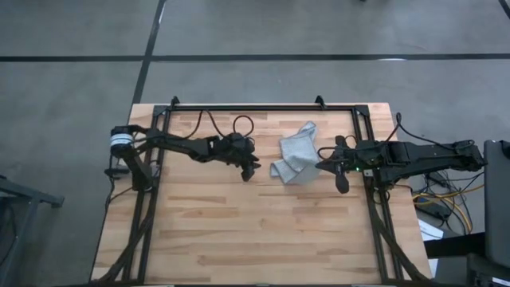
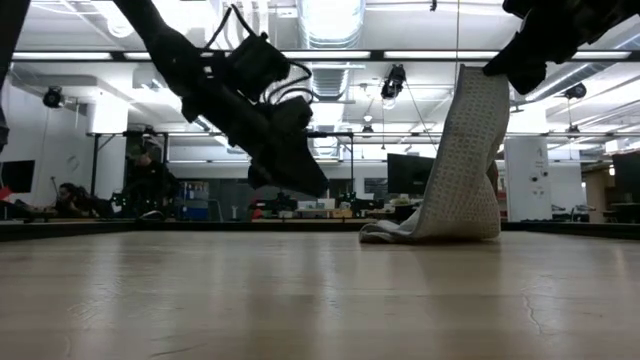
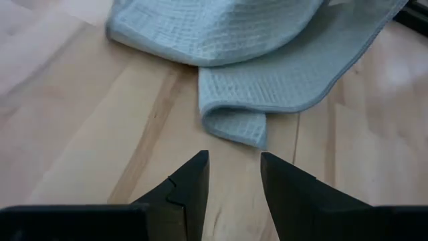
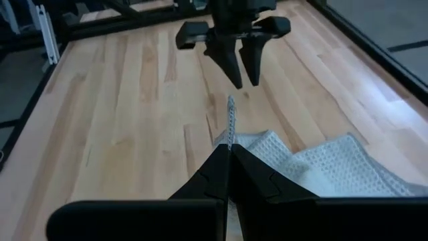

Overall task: Fold microfiber towels
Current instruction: Fold the gray on the table

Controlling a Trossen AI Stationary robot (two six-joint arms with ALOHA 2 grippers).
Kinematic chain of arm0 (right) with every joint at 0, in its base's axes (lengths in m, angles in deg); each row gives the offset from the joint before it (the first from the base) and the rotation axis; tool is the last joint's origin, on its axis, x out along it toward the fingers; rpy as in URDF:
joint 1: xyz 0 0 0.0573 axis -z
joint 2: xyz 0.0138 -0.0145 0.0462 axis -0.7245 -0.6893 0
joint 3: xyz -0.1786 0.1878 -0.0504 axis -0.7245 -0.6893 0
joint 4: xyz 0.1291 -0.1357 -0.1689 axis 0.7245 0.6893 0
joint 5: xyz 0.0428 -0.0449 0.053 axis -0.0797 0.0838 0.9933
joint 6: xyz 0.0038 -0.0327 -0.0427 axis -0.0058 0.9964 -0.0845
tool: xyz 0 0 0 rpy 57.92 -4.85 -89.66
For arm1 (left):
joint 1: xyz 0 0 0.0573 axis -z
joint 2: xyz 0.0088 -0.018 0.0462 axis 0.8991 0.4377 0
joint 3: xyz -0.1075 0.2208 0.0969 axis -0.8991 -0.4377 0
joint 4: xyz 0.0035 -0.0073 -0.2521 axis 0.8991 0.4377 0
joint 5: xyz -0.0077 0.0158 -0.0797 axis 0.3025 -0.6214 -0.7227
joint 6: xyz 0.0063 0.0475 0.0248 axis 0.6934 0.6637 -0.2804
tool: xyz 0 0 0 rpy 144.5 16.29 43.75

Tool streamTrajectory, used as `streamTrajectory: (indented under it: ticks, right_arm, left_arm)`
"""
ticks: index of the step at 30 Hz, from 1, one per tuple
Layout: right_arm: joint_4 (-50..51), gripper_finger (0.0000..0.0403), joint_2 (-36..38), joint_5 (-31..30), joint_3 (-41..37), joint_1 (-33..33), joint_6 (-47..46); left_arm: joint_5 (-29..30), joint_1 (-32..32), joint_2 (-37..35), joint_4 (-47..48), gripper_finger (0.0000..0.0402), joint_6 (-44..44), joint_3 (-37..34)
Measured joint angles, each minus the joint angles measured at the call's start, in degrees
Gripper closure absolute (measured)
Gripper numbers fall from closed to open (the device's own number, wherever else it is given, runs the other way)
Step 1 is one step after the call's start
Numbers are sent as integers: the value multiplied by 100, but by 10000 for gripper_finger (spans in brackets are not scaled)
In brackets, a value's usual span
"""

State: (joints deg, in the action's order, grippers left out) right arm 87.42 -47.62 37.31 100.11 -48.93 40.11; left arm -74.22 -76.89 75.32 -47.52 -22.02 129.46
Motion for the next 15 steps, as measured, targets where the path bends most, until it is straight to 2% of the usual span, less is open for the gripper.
streamTrajectory:
  ticks: [5, 15]
  right_arm:
    - [18, 394, 53, 23, 0, 0, -3]
    - [-4, 394, 48, 105, 0, 0, 27]
  left_arm:
    - [-638, -147, 165, -468, 261, -61, -3]
    - [-1034, -214, 802, -1168, 261, -682, -5]
